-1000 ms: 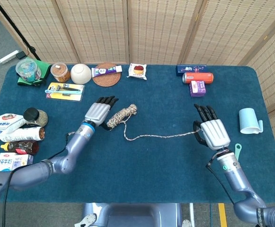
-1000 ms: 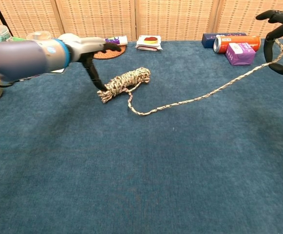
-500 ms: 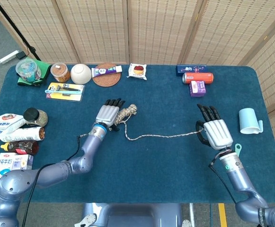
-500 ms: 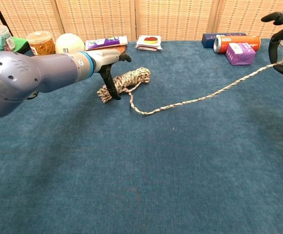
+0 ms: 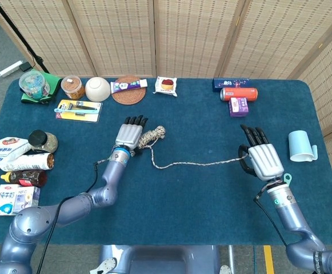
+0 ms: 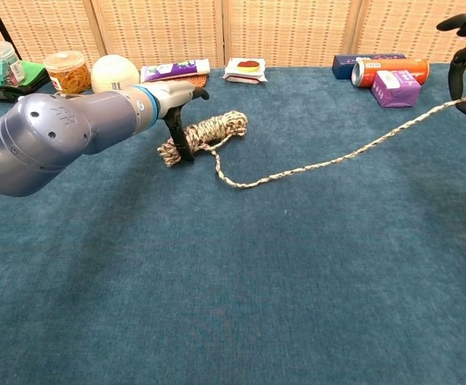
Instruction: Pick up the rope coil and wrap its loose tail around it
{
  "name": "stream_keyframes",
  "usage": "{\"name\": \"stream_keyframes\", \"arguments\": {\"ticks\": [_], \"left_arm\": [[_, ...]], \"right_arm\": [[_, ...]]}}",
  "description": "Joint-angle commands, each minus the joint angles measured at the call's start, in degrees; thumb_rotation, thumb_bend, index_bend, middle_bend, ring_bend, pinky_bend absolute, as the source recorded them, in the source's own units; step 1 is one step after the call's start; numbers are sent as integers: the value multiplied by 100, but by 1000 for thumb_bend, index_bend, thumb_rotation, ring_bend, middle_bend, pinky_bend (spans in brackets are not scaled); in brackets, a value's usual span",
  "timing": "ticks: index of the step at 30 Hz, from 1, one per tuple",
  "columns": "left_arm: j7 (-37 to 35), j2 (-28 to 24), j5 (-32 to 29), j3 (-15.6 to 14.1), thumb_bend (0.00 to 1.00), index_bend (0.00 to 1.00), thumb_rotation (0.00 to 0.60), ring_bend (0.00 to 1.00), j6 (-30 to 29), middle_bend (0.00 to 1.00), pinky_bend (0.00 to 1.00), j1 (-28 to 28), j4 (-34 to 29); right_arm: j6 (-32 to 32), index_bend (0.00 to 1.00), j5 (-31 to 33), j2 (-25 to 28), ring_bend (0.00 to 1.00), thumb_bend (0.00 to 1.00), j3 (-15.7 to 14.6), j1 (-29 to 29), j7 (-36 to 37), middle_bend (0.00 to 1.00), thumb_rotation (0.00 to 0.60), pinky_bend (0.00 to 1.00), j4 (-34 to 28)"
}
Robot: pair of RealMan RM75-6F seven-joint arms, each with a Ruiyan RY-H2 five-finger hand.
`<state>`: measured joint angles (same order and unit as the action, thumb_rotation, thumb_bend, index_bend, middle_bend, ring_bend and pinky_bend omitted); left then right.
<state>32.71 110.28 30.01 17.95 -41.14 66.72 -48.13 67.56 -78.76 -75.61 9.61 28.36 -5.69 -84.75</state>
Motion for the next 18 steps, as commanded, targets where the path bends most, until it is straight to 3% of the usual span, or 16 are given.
{"name": "stream_keyframes", "arguments": {"ticks": [1,5,10,14,18], "left_arm": [[100,63,-76,31,62,0,600,0,45,0,0,30,209],[150,156,-53,59,76,0,600,0,65,0,7,55,429],[186,210,36,29,95,0,600,4,119,0,147,47,530],[146,254,175,14,103,14,600,101,119,20,316,31,575],[131,295,333,-17,123,133,600,198,94,125,391,9,619]], "right_arm": [[-4,581,1,0,0,446,-2,-1,11,0,600,0,16],[-4,581,4,4,0,446,-4,-5,43,0,600,0,48],[-1,581,1,10,0,446,-5,-8,71,0,600,0,57],[11,581,-18,18,0,445,-13,-14,84,0,600,0,51],[17,581,-23,19,0,445,-15,-18,98,0,600,0,50]]}}
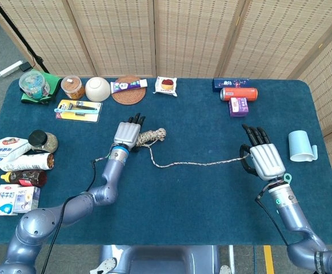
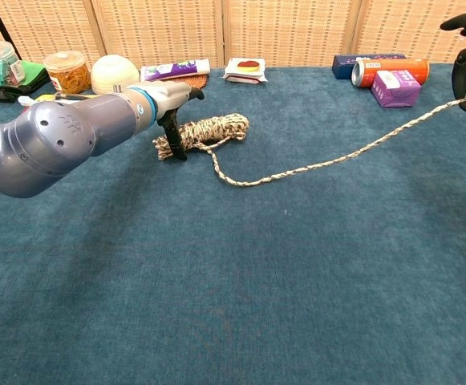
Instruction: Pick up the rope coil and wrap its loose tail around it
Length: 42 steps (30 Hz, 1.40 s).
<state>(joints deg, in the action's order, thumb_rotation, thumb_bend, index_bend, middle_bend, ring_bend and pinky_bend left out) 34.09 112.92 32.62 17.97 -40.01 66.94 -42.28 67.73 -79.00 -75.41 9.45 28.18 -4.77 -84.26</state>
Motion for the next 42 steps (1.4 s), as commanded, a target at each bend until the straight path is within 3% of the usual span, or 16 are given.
{"name": "stream_keyframes", "arguments": {"ticks": [1,6,15,27,35,42], "left_arm": [[-19,48,94,-11,134,159,600,213,-20,145,403,-17,50],[-81,122,257,-2,216,351,600,316,-46,270,491,-20,136],[-263,284,666,18,409,526,600,442,-137,412,585,-49,312],[-855,102,1402,-19,446,571,600,476,-297,451,609,-254,193],[-1347,-44,1974,-116,448,580,600,481,-443,457,609,-466,31],[-1434,-63,2162,-132,447,580,600,481,-512,457,609,-584,-134]], "right_arm": [[0,581,2,-1,0,446,2,0,14,0,600,0,-1],[3,581,-8,0,0,445,2,2,22,0,600,0,1],[8,582,-14,18,0,445,6,2,48,0,600,0,-10],[84,586,-143,146,0,446,4,-10,136,0,600,0,-276],[153,609,-296,652,0,445,189,89,-57,0,600,0,-1323],[-39,620,1,1156,0,445,573,343,-486,0,600,0,-2532]]}}
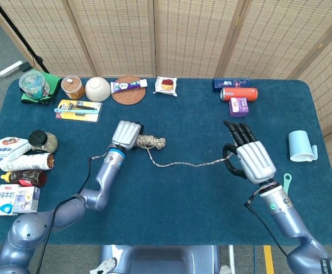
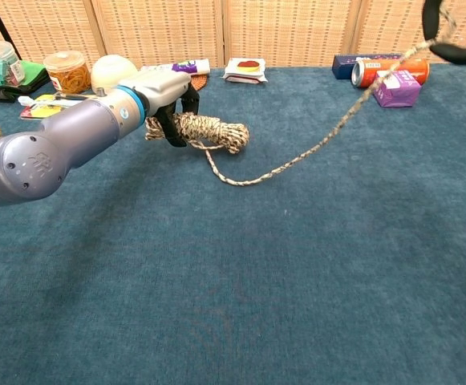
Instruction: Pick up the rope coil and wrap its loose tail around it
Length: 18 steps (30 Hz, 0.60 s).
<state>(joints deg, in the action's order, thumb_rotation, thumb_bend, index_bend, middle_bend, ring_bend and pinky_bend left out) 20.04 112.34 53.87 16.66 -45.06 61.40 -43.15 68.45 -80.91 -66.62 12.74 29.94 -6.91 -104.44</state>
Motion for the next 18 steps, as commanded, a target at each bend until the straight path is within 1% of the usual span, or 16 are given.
{"name": "stream_keyframes", "arguments": {"ticks": [1,8,10,14,15,18], "left_arm": [[-35,-7,61,0,447,580,600,481,-13,457,609,-43,-81],[26,-38,143,20,444,580,600,481,-76,457,609,-92,-305],[19,-64,216,1,444,580,600,481,-109,457,609,-113,-418],[-211,-134,455,-51,445,587,600,486,-152,464,609,-163,-613],[-276,-156,541,-88,445,588,600,487,-161,465,610,-184,-670],[-326,-193,676,-153,444,589,600,485,-183,466,610,-224,-769]], "right_arm": [[-154,621,303,330,0,445,331,235,-388,0,600,0,-685],[-422,624,1245,474,0,446,822,675,-862,0,600,0,-1558],[-504,623,1619,482,0,446,1035,914,-1037,0,600,0,-1772],[-521,627,2270,431,0,446,1368,1320,-1321,0,600,0,-1894],[-516,630,2524,386,0,448,1500,1475,-1362,0,600,0,-1863],[-462,638,3029,258,0,459,1704,1766,-1408,0,600,0,-1718]]}}
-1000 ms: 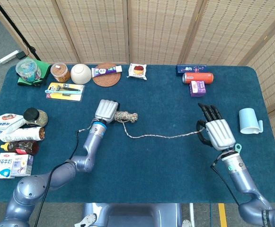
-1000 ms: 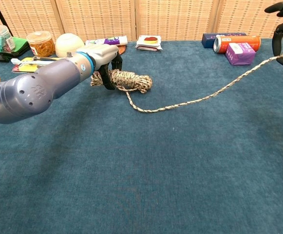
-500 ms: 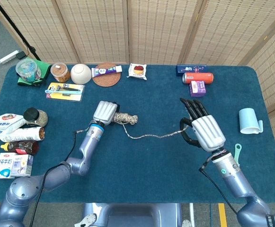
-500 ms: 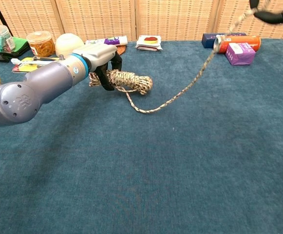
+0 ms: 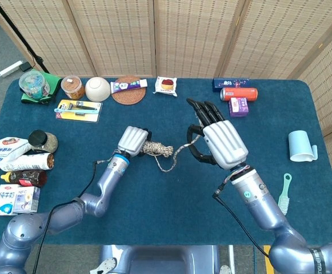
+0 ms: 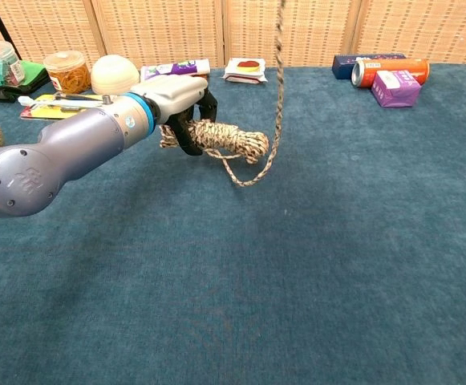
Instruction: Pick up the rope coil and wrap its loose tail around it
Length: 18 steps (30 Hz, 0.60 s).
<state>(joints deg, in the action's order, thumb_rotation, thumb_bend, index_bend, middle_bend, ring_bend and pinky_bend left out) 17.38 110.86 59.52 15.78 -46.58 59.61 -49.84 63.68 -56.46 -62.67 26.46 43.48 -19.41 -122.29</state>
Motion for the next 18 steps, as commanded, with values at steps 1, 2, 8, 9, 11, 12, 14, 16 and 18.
{"name": "stream_keyframes", "arguments": {"ticks": [1,2,8,9,11,12,14,16,18], "left_arm": [[-57,-53,141,-82,444,588,600,484,-42,466,610,-57,-135],[-55,-60,157,-89,445,588,600,483,-50,466,610,-69,-163],[1,-128,236,-131,445,589,600,477,-86,466,610,-135,-444],[23,-139,249,-139,445,589,600,477,-98,466,610,-144,-491],[111,-174,306,-175,445,588,600,477,-148,466,610,-155,-598],[160,-190,331,-184,444,588,600,477,-181,466,610,-160,-647],[224,-197,342,-177,445,588,600,477,-217,466,610,-163,-696],[262,-194,321,-158,445,589,600,477,-212,466,610,-160,-715],[309,-198,311,-153,445,588,600,477,-203,466,610,-157,-733]], "right_arm": [[30,639,736,-169,0,461,372,492,-190,0,600,0,136],[46,640,845,-189,0,462,388,558,-234,0,600,0,182],[134,640,1338,-400,0,464,371,837,-297,0,600,0,649],[142,640,1382,-428,0,465,358,861,-292,0,600,0,713],[159,640,1526,-517,0,466,369,934,-259,0,600,0,861],[167,640,1614,-553,0,466,398,988,-245,0,600,0,910],[171,640,1792,-576,0,466,481,1113,-275,0,600,0,984],[188,640,1947,-581,0,465,562,1246,-356,0,600,0,1060],[201,640,2165,-591,0,465,647,1406,-457,0,600,0,1164]]}}
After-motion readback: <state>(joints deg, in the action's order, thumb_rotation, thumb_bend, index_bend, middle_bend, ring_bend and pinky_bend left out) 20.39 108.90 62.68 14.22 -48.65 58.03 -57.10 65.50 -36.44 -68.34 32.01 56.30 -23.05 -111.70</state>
